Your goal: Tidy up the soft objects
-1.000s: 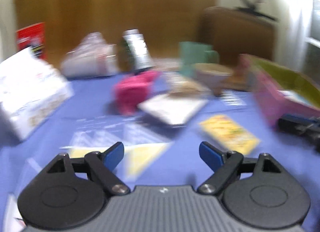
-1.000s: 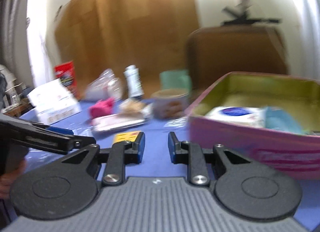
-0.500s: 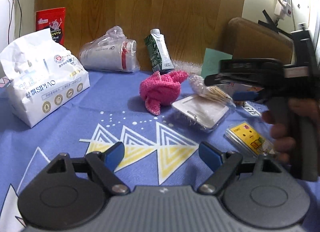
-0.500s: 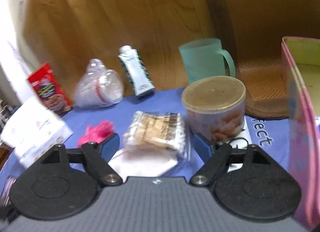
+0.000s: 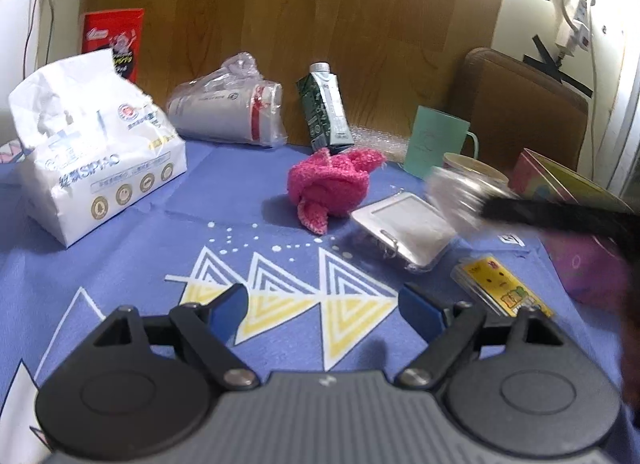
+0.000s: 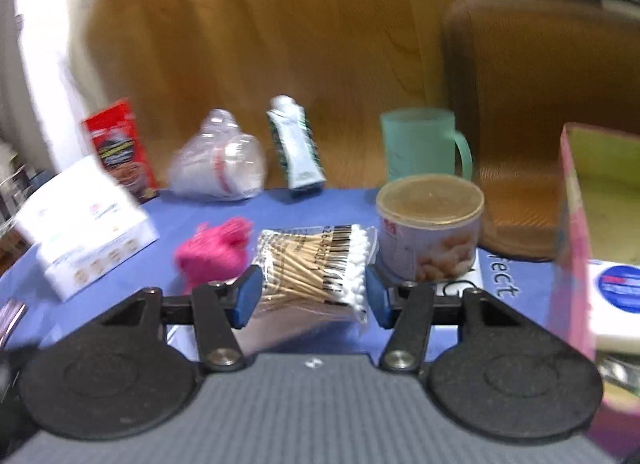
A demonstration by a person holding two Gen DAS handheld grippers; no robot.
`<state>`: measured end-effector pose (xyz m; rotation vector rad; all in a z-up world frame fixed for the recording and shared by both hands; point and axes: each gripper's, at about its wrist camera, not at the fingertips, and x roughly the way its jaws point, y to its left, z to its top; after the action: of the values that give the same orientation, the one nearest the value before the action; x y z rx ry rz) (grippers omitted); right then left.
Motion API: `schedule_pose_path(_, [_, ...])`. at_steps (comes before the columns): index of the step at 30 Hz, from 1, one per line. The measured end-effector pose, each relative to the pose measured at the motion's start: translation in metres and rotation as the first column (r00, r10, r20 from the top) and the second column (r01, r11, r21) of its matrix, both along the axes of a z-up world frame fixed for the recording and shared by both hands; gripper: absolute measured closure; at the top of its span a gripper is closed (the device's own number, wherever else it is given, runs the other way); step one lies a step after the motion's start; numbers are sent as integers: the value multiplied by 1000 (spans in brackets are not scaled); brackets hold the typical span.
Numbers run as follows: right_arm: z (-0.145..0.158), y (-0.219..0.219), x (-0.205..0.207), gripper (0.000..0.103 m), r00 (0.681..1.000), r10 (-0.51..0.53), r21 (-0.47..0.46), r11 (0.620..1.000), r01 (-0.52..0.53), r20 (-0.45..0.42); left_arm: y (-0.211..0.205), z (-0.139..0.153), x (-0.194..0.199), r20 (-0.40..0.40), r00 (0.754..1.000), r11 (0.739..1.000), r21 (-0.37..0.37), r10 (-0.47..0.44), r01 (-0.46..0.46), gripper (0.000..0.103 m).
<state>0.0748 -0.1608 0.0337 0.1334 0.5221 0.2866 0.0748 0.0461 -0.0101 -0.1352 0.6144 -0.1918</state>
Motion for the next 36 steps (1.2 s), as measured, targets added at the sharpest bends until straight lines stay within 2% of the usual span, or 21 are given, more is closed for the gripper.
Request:
schedule_pose_path(4, [1,-3,-66,45,993,111,-28,994,-109,40,13,-1,2,-30,999,998,-68,14,-16,18])
schedule_pose_path(7, [-8,3,-103,45,979,201,-58,978,-200,21,13,0,-2,-34,999,997,-73,12,-15,18])
schedule_pose_path(9, [-16,7,-119,44,977,215,-59,975,-215,-7,11,2,-8,-44,999,997,-80,-7,4,18])
schedule_pose_path(12, [-27,9,-130,42,982,185,-46,981,-187,-38,7,3,-23,-66,997,994,-99,-44,37,18])
schedule_pose_path(14, [-31,5,-129,28,985,167,-10,986,-167,-49,6,5,-35,-85,993,990,-117,-83,72,18])
schedule_pose_path(16, [-31,1,-127,22,982,180,20,984,-179,-57,5,8,-45,-105,986,985,-131,-128,113,18])
schedule_pose_path(20, [-29,1,-133,17,974,225,-14,974,-226,-36,0,12,-61,-140,964,962,-189,-225,197,18])
schedule_pose_path(26, [-37,7,-131,17,962,269,-80,959,-272,-50,-27,10,-66,-184,925,928,-240,-331,284,30])
schedule_pose_path(27, [-39,8,-128,18,960,272,-80,958,-276,-57,-32,8,-66,-187,924,929,-232,-335,290,35])
schedule_pose_path(28, [-40,9,-128,20,959,277,-81,956,-281,-60,-37,8,-67,-178,927,933,-210,-330,292,45])
schedule_pose_path(29, [-41,10,-128,29,958,283,-85,954,-286,-52,-42,9,-67,-182,922,931,-202,-342,305,53])
schedule_pose_path(31, [-40,12,-130,33,959,279,-100,954,-282,-41,-49,10,-66,-185,919,929,-196,-349,314,55])
schedule_pose_path(36, [-33,-1,-141,36,975,219,-129,968,-213,35,-72,31,-63,-138,908,913,-168,-395,372,55])
